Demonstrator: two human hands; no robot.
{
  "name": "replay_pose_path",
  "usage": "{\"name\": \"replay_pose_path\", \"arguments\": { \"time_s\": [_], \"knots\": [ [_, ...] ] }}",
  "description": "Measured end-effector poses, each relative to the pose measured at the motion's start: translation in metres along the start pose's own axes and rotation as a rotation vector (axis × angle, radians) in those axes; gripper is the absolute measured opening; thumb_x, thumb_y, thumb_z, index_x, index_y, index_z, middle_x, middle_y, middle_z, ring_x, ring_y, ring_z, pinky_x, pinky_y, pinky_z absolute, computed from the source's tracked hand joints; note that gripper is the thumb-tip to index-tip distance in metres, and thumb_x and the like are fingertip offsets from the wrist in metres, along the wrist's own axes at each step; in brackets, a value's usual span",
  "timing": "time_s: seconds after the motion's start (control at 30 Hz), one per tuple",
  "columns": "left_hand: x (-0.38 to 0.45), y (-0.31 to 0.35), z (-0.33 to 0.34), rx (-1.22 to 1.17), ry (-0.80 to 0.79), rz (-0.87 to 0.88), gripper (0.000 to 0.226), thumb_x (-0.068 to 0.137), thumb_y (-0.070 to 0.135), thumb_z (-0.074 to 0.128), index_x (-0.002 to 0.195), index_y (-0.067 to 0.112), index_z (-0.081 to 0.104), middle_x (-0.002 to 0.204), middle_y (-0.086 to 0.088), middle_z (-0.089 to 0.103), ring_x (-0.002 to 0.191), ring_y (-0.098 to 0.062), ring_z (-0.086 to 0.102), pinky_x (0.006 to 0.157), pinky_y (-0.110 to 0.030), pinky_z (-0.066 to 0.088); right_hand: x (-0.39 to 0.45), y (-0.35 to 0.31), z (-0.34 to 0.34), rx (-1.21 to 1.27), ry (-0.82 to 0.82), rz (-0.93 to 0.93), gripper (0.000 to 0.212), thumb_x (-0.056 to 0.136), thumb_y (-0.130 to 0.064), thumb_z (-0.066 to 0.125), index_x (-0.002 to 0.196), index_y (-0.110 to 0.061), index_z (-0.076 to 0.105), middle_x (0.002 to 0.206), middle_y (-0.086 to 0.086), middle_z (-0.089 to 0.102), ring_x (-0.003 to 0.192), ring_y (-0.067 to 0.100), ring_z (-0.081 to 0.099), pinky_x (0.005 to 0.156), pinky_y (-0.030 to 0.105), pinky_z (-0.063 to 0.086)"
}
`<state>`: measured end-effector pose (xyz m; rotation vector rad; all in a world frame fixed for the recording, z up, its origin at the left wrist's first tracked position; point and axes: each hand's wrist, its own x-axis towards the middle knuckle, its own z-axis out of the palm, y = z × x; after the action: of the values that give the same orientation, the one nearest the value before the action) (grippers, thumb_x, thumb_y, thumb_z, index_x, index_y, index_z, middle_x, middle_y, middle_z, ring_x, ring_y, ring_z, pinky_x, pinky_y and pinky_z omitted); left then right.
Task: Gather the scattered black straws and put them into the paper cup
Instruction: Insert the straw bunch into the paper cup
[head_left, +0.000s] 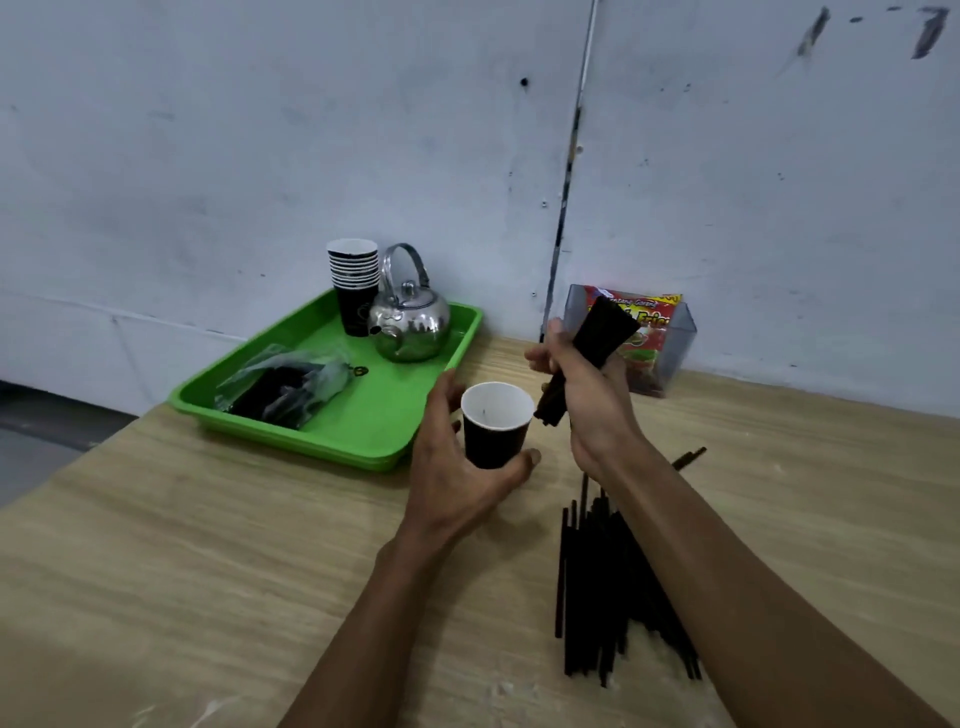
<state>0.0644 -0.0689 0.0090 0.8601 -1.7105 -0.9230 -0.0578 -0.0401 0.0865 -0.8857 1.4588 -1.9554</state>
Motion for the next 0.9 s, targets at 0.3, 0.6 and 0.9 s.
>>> {"name": "replay_pose_path", "arguments": {
  "time_s": [0.3, 0.6, 0.9],
  "knots": [
    [0.006, -0.016, 0.004, 0.022, -0.069, 0.013, 0.075, 0.064, 0.029, 0.082, 0.13, 0.014, 0.05, 0.116, 0.008, 0.065, 0.106, -0.009, 0.063, 0.085, -0.015, 0.049, 0.011, 0.02, 0.026, -0.109, -0.108, 0.128, 0.02, 0.092, -0.028, 0.064, 0.077, -0.015, 0.06, 0.08, 0.001, 0.061, 0.072, 0.008, 0.055, 0.061, 0.011, 0.044],
    [0.007, -0.014, 0.001, -0.02, -0.068, -0.041, 0.073, 0.061, 0.033, 0.078, 0.129, 0.019, 0.055, 0.113, 0.008, 0.07, 0.103, -0.006, 0.066, 0.084, -0.02, 0.053, 0.002, 0.033, 0.014, -0.177, -0.167, 0.101, 0.02, 0.085, -0.011, 0.073, 0.069, -0.013, 0.061, 0.068, -0.002, 0.066, 0.065, 0.005, 0.064, 0.063, 0.016, 0.05],
    [0.006, -0.015, 0.001, -0.01, -0.058, -0.046, 0.069, 0.066, 0.028, 0.081, 0.129, 0.019, 0.055, 0.109, 0.006, 0.071, 0.099, -0.009, 0.067, 0.082, -0.024, 0.054, -0.001, 0.025, 0.002, -0.267, -0.331, 0.184, 0.042, 0.066, -0.029, 0.087, 0.1, -0.017, 0.065, 0.096, -0.001, 0.071, 0.089, 0.014, 0.066, 0.075, 0.027, 0.05]
  ]
}}
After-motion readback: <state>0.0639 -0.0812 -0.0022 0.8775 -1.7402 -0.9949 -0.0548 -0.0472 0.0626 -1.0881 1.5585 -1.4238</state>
